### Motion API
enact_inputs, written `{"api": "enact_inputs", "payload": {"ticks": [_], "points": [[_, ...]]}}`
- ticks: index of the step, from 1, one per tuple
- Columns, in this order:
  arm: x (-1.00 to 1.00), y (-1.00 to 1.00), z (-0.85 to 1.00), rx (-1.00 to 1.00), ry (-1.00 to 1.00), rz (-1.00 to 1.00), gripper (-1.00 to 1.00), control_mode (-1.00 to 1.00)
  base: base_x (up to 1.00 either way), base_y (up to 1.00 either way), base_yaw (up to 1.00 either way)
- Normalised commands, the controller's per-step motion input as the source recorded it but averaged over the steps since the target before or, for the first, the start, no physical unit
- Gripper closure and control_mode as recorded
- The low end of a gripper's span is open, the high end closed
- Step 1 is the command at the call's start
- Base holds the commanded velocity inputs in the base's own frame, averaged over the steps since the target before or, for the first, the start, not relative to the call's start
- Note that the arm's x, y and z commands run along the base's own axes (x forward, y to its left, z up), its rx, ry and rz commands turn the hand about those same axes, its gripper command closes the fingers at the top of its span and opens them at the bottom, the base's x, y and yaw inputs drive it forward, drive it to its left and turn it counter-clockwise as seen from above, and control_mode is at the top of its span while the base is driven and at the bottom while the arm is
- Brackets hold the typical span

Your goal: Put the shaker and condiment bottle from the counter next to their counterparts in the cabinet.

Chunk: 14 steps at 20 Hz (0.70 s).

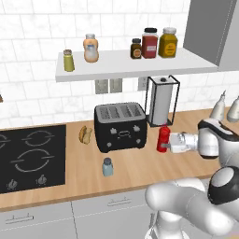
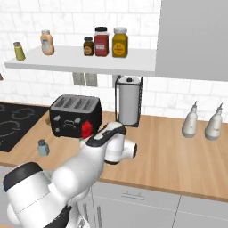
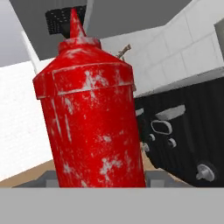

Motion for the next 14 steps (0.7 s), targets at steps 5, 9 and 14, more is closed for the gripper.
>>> {"api": "enact_inputs", "payload": {"ticks": [5, 9, 14], "points": [[-0.37, 0.64, 1.0, 0.0, -0.28, -0.03, 1.0, -1.0, 0.0, 0.0, 0.0], [-0.75, 0.47, 1.0, 0.0, -0.43, -0.02, 1.0, -1.0, 0.0, 0.0, 0.0], [-0.75, 0.44, 1.0, 0.0, -0.45, -0.05, 1.0, -1.0, 0.0, 0.0, 0.0]]}}
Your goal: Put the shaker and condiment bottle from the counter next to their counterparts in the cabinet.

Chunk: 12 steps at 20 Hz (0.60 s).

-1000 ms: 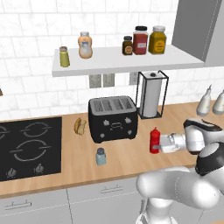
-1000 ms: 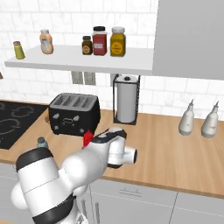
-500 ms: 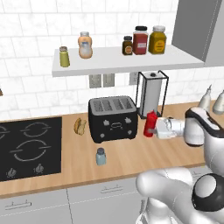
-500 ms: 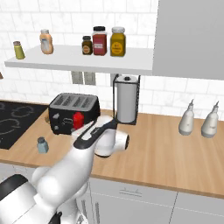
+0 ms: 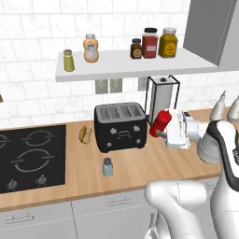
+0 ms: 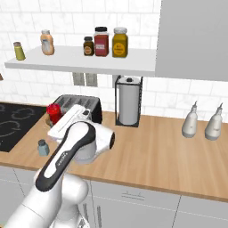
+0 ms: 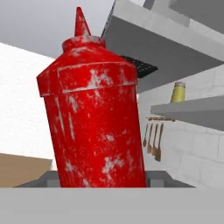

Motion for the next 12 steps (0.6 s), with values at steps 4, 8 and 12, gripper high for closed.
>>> {"api": "enact_inputs", "payload": {"ticks": [4, 8, 12], "points": [[-0.53, 0.47, 1.0, -0.05, -0.42, -0.07, 1.0, -1.0, 0.0, 0.0, 0.0], [-0.2, 0.45, 1.0, -0.07, -0.3, -0.09, 1.0, -1.0, 0.0, 0.0, 0.0], [0.0, 0.32, 1.0, 0.0, -0.09, -0.14, 1.0, -1.0, 0.0, 0.0, 0.0]]}}
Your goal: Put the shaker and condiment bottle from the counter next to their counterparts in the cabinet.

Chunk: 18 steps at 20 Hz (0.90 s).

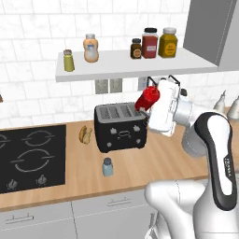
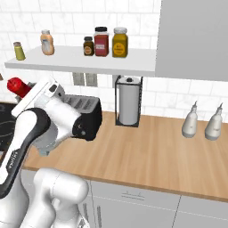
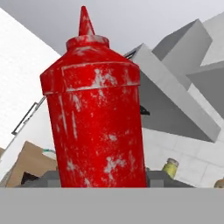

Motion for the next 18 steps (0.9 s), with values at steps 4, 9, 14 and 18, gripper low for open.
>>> {"api": "enact_inputs", "payload": {"ticks": [4, 9, 14, 18], "points": [[0.0, 0.13, 0.99, 0.01, -0.01, -0.2, 1.0, -1.0, 0.0, 0.0, 0.0], [-0.01, -0.04, 0.82, 0.16, 0.14, -0.31, 1.0, -1.0, 0.0, 0.0, 0.0], [0.02, 0.01, 0.42, 0.1, 0.22, -0.18, 1.0, -1.0, 0.0, 0.0, 0.0], [0.41, 0.11, 0.06, -0.05, 0.16, -0.06, 1.0, -1.0, 0.0, 0.0, 0.0]]}}
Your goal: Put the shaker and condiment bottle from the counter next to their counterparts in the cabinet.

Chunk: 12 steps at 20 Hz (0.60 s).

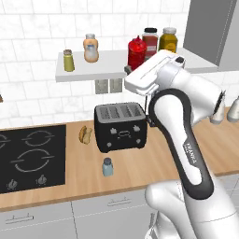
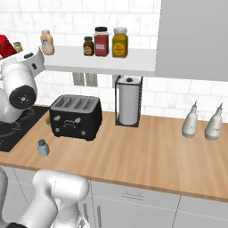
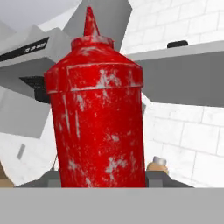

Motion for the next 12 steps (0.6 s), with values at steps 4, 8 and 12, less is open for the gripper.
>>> {"api": "enact_inputs", "payload": {"ticks": [4, 8, 12], "points": [[0.44, -0.25, 0.52, 0.13, 0.36, -0.21, 1.0, -1.0, 0.0, 0.0, 0.0], [0.28, -0.29, 0.32, 0.12, 0.31, -0.26, 1.0, -1.0, 0.0, 0.0, 0.0], [0.33, -0.02, 0.04, 0.08, 0.35, -0.06, 1.0, -1.0, 0.0, 0.0, 0.0]]}}
